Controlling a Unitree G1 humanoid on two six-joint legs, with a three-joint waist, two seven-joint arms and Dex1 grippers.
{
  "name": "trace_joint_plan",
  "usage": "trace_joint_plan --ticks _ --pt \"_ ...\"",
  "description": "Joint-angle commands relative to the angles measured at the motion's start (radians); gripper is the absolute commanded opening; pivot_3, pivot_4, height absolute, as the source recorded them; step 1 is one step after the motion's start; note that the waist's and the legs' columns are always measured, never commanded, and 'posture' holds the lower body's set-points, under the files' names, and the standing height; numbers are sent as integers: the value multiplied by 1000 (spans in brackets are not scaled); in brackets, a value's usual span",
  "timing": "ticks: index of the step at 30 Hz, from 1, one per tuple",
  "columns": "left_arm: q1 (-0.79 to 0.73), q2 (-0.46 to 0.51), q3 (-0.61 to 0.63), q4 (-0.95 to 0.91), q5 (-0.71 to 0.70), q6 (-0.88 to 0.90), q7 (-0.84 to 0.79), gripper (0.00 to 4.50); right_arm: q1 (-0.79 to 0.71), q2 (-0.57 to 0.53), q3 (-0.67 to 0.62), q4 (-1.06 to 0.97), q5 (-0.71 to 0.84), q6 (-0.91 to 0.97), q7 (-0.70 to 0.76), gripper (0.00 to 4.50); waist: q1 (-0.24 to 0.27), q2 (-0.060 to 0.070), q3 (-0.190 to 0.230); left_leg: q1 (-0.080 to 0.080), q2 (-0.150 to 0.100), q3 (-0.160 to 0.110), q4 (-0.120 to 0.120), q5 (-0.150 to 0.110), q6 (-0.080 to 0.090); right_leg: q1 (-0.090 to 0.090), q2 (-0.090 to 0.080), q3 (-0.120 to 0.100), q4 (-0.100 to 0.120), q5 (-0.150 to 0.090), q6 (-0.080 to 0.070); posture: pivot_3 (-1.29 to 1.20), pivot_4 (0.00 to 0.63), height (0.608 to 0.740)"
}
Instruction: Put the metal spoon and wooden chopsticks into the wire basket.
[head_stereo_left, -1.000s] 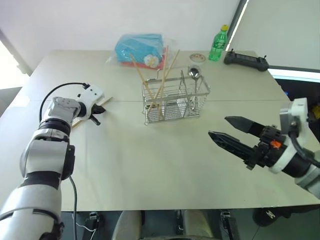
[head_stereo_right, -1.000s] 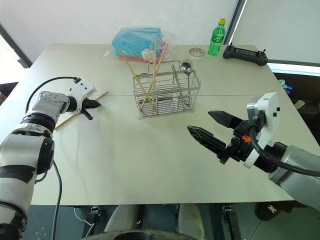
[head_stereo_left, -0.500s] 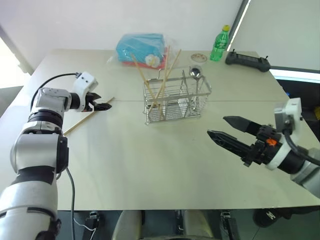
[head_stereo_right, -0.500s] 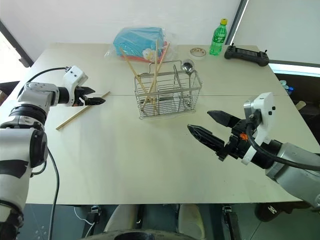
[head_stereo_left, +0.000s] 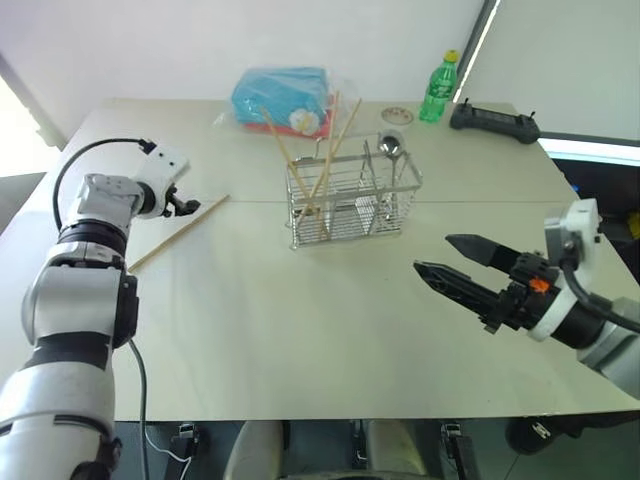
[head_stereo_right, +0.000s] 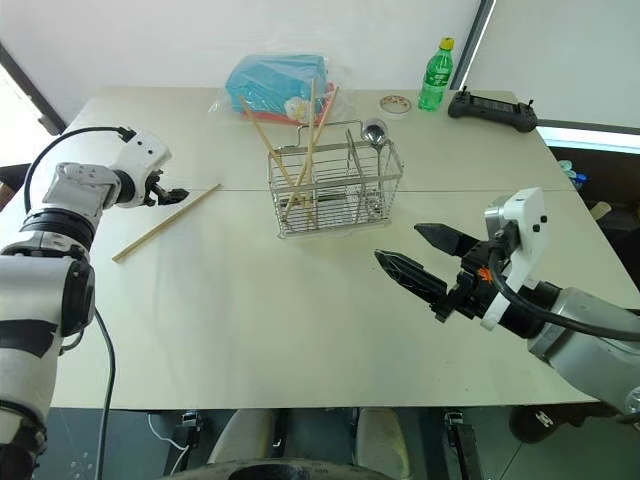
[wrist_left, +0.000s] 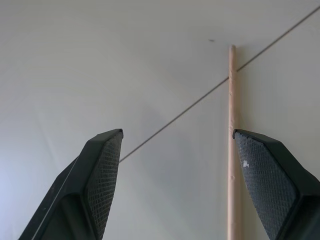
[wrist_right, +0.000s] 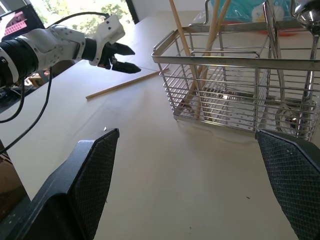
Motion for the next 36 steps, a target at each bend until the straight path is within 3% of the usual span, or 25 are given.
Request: trace_joint_plan --ticks 1,11,14,19,20,29,36 --pt "7 -7 -30 -1 34 1 -1 3702 -3 2 -36 -21 22 -15 0 4500 1 0 0 0 0 0 0 0 0 0 0 0 0 0 0 0 150 720" --pt "46 -32 -55 7 61 32 -13 3702 -16 -13 -38 -22 37 -12 -4 4500 1 1 -1 1 0 0 0 0 0 1 0 0 0 0 0 0 150 720" --pt "44 -34 -42 7 48 43 -18 2869 -19 -12 -34 -22 37 -13 -6 4500 1 1 -2 1 0 0 1 0 0 1 0 0 0 0 0 0 150 720" --pt "37 -33 -35 5 45 48 -22 327 -21 -7 -31 -23 33 -14 -6 4500 -1 1 -2 2 0 0 1 0 0 1 0 0 3 0 0 0 150 720" --pt "36 -34 -34 4 44 49 -22 24 -22 -7 -29 -22 32 -15 -6 4500 -2 1 -2 2 0 0 1 0 0 0 0 0 3 0 0 0 150 720" --pt "21 -31 -8 -1 20 61 -27 24 -35 6 -11 -16 14 -19 -3 4500 -1 1 -2 2 0 0 1 0 0 0 0 0 4 0 0 0 150 720" --pt "-109 -3 197 -44 -186 83 -57 24 -27 -4 -24 -11 20 -9 7 4500 2 -3 1 0 0 -1 1 0 0 -1 0 0 4 0 0 0 150 720"
